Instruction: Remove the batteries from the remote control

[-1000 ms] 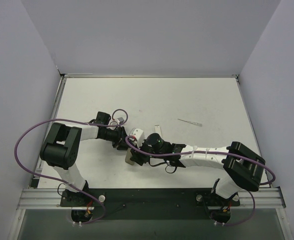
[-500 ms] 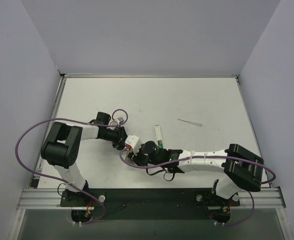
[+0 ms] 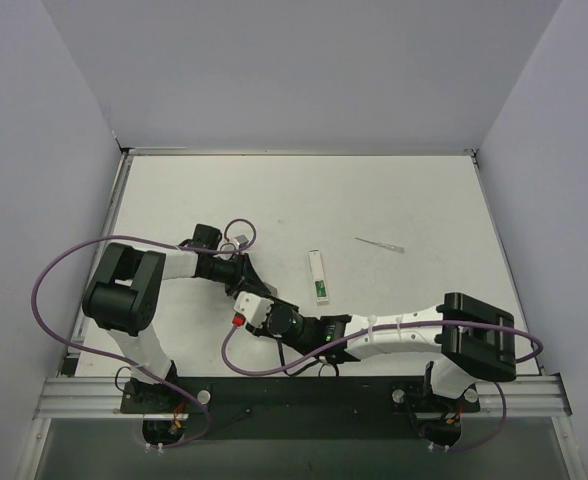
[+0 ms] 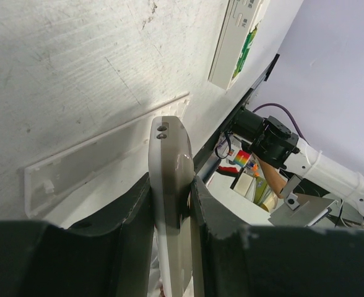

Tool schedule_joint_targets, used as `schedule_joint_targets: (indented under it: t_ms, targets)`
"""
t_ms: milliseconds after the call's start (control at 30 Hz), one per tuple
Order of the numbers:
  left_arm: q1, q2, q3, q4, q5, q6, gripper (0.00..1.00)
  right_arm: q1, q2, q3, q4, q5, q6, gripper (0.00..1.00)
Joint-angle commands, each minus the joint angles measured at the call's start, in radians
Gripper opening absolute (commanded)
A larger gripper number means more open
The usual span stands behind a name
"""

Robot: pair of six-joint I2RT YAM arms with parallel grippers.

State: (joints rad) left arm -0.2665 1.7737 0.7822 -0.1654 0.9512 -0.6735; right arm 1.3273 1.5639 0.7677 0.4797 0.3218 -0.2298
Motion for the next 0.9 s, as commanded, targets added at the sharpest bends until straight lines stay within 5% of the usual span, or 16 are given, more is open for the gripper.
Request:
schedule_joint_targets:
  t_ms: [0, 267, 500, 867]
  targets:
    - [0.003, 0.006, 0.011, -0.008, 0.063, -0.014, 0.00, 0.015, 0.013, 0.044, -0.029, 0.146, -0.049, 0.32]
    - [0.003, 0.009, 0.015, -0.020, 0.054, -0.009, 0.00, 0.013, -0.007, 0.039, -0.046, 0.160, -0.039, 0.33]
    - [0.003, 0.004, 0.017, -0.020, 0.064, 0.002, 0.00, -0.105, -0.097, 0.035, -0.132, -0.245, 0.150, 0.46]
    - [-0.002, -0.003, 0.017, -0.013, 0.075, 0.006, 0.00, -0.191, -0.102, 0.035, -0.125, -0.411, 0.207, 0.45]
